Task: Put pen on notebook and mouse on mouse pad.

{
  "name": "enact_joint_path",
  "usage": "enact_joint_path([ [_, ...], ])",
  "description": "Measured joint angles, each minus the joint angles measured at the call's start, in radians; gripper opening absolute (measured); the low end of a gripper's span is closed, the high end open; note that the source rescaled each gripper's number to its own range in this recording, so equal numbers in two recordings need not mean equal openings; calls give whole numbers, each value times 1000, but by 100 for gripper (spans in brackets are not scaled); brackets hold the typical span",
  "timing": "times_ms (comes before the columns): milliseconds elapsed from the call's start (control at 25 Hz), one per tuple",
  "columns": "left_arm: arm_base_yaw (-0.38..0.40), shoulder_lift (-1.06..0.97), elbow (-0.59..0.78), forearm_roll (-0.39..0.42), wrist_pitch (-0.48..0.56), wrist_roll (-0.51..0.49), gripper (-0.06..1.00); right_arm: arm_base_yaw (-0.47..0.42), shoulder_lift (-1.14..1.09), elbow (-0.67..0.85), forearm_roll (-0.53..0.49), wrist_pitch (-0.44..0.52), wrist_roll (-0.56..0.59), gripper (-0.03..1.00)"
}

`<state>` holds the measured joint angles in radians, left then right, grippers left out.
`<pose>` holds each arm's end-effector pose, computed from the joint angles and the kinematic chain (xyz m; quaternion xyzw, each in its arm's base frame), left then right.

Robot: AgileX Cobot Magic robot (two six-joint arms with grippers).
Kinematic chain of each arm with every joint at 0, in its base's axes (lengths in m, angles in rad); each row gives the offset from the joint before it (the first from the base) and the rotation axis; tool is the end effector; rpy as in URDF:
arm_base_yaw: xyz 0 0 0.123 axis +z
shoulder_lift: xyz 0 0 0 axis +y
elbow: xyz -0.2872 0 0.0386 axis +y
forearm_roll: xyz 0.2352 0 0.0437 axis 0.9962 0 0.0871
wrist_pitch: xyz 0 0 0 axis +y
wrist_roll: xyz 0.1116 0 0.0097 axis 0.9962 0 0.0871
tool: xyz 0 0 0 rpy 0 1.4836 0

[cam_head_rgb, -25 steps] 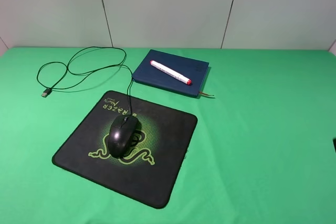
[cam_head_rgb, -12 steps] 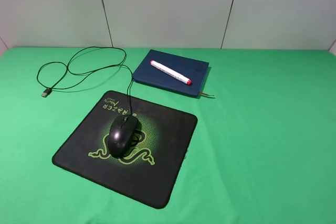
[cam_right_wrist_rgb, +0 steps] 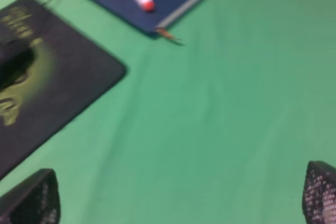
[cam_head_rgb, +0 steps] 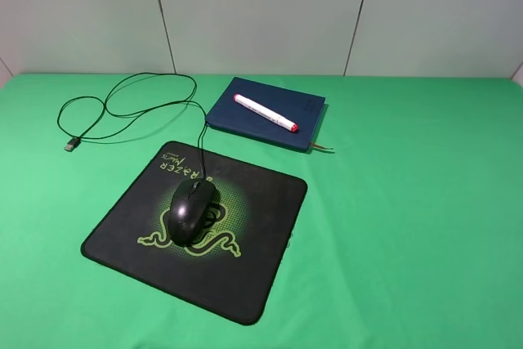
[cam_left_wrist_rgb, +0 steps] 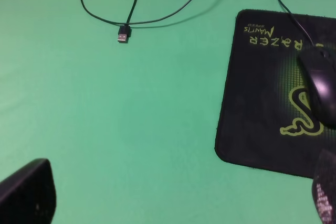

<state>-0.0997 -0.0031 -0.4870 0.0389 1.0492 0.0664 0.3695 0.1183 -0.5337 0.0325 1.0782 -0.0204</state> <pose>-0.0003 0.0038 0.2591 0.0702 0.8498 0.0107 0.5224 0.0089 0.0069 0.2691 -0.1703 0.8620 0.0989 0.4672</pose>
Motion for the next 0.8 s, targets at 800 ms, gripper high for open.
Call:
enact_joint_path([
  [800, 0, 0, 0, 0, 0, 0, 96, -468, -122, 2, 0, -3, 1, 100],
])
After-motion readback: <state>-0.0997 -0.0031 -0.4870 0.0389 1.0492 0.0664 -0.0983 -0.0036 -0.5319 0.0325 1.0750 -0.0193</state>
